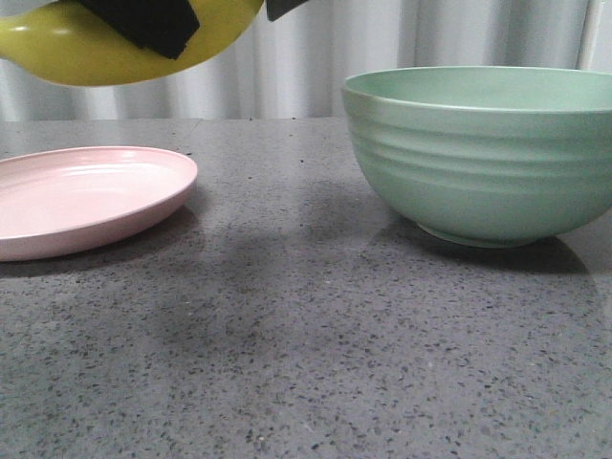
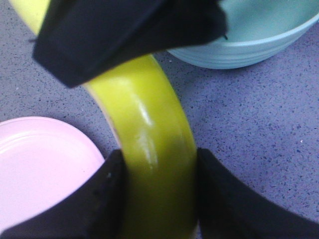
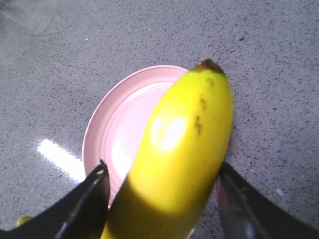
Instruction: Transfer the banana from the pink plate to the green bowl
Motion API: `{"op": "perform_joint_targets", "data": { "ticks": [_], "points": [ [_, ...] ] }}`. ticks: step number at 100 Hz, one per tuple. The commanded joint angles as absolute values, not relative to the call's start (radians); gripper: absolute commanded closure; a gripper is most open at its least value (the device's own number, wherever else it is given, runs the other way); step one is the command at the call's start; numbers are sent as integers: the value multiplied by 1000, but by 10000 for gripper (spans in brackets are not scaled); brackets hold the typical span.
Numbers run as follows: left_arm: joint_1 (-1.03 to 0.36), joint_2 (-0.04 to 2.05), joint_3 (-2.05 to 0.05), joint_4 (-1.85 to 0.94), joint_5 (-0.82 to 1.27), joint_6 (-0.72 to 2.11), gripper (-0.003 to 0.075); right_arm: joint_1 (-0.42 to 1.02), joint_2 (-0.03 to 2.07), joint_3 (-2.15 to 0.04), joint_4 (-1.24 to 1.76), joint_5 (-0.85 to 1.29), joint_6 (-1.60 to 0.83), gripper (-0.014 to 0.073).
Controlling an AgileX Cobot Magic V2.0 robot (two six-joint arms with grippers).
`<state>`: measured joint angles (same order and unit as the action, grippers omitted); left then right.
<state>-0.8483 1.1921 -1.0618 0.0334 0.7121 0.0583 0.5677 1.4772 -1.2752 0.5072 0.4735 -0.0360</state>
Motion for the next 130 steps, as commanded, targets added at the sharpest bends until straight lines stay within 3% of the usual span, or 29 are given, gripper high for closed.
{"op": "perform_joint_targets", "data": {
  "ticks": [1,17,29,35,42,45,56,87,130],
  "points": [
    [-857,1163,-1098,30,645,61,738,568,1463,-1319,547,417,-45,214],
    [-857,1163,-1098,28,645,55,738,568,1473,-1321,547,423,-45,258],
    [-855,1163,-1098,28,655,55,691,568,1473,-1321,547,433,-45,457],
    [-855,1163,-1098,28,660,55,606,568,1473,-1321,547,433,-45,560],
    [-855,1163,-1098,28,665,55,444,568,1473,-1321,547,429,-45,669],
    [-855,1163,-1098,28,669,55,370,568,1473,-1321,547,427,-45,671],
    [-855,1163,-1102,40,688,55,216,563,1473,-1321,534,421,-45,671],
    [-855,1115,-1133,47,722,48,205,461,1413,-1321,490,414,-45,671],
    [-855,1099,-1133,47,722,48,205,233,1372,-1321,342,565,-45,671]
  ]
}}
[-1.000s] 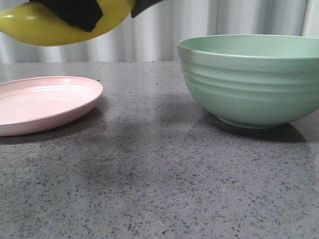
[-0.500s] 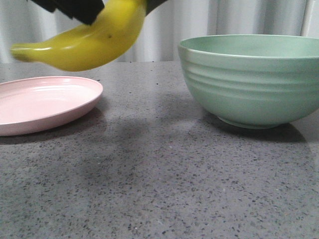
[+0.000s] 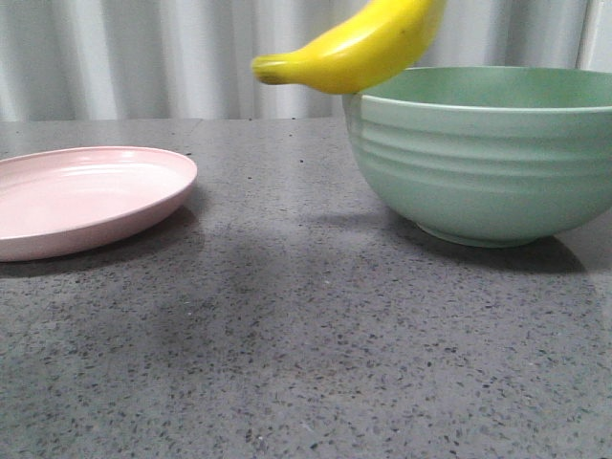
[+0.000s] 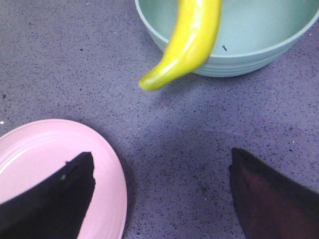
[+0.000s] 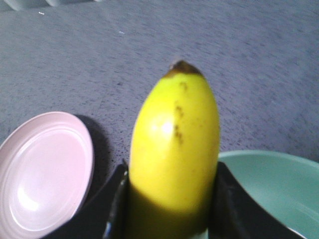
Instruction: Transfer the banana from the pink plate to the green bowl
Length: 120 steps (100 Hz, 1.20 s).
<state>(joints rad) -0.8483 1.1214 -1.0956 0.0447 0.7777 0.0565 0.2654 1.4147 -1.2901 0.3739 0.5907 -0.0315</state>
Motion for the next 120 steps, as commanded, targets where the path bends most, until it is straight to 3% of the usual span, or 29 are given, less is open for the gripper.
{"op": "perform_joint_targets", "data": {
  "ticks": [1,43,57,71,78,120],
  "points": [
    [-855,1099,-1133,47,722,48,205,231,1372,-1321,340,568,-45,671],
    [-855,1099,-1133,47,718,48,205,215,1374,-1321,216,604,-38,650],
    [-855,1099,-1133,47,718,48,205,215,1374,-1321,210,593,-38,515],
    [-855,1099,-1133,47,718,48,205,215,1374,-1321,202,597,-38,304],
    [-855,1099,-1133,47,718,48,205,215,1374,-1321,201,597,-38,254],
    [-855,1089,-1133,37,718,25,228,215,1332,-1321,117,613,-38,251]
  ]
}}
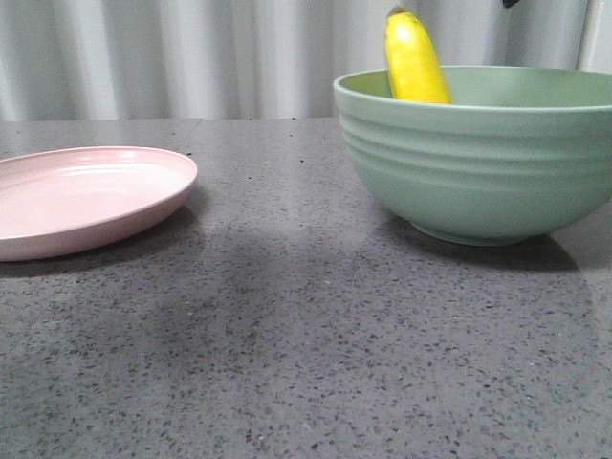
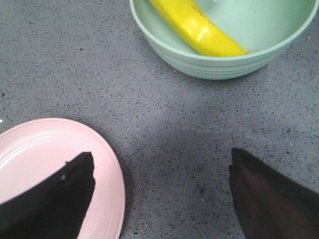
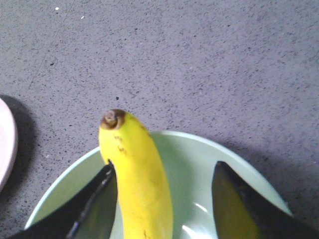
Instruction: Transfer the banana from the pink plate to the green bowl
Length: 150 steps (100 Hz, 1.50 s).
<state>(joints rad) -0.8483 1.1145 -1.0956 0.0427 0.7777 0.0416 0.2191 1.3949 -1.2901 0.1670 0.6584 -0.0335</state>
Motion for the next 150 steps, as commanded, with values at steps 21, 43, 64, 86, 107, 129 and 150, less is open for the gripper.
{"op": "perform_joint_targets", "data": {
  "ticks": [21,43,64,86,107,129,150],
  "points": [
    [-855,1052,-1133,35,717,0,654,215,1221,-1321,62,691,-38,574],
    [-855,969,-1133,31,719,-32,739,215,1105,-1321,62,791,-38,671],
    [-855,848,-1092,35,705,-32,739,215,953,-1249,62,816,-38,671],
    [-855,643,-930,35,594,-32,739,215,745,-1070,62,764,-38,671],
    [-855,400,-716,35,486,-32,739,215,503,-836,62,606,-38,671],
    [-855,115,-491,35,425,-32,739,215,260,-602,48,435,-38,671],
    [-855,-32,-382,26,434,-32,739,215,107,-467,41,421,-38,671]
  ]
}}
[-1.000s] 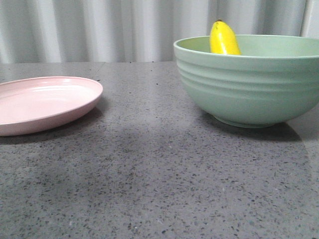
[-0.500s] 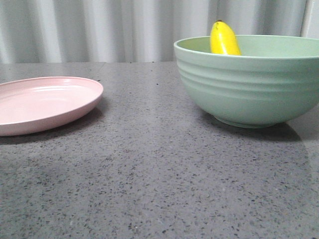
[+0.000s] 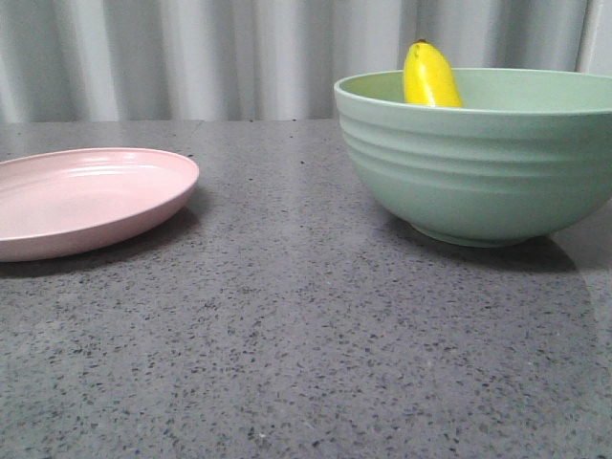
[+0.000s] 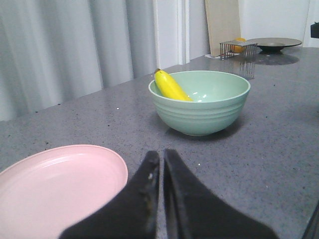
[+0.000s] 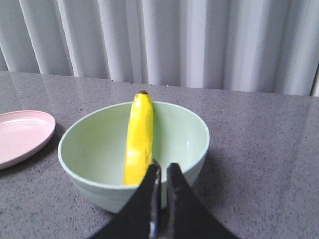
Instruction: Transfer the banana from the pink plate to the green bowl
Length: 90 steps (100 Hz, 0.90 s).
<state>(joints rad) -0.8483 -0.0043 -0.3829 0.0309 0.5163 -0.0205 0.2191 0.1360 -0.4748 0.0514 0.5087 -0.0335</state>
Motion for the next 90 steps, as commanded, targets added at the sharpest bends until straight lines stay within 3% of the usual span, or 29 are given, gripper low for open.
{"op": "perform_joint_targets", "data": {
  "ticks": [1,71,90],
  "points": [
    [-855,-27,-382,29,434,-32,739,215,104,-465,41,423,-38,671],
    [-855,4,-187,74,399,-32,739,215,70,-451,39,443,-38,672],
    [-736,4,-91,139,257,-142,739,215,70,-451,39,444,-38,672]
  ]
}}
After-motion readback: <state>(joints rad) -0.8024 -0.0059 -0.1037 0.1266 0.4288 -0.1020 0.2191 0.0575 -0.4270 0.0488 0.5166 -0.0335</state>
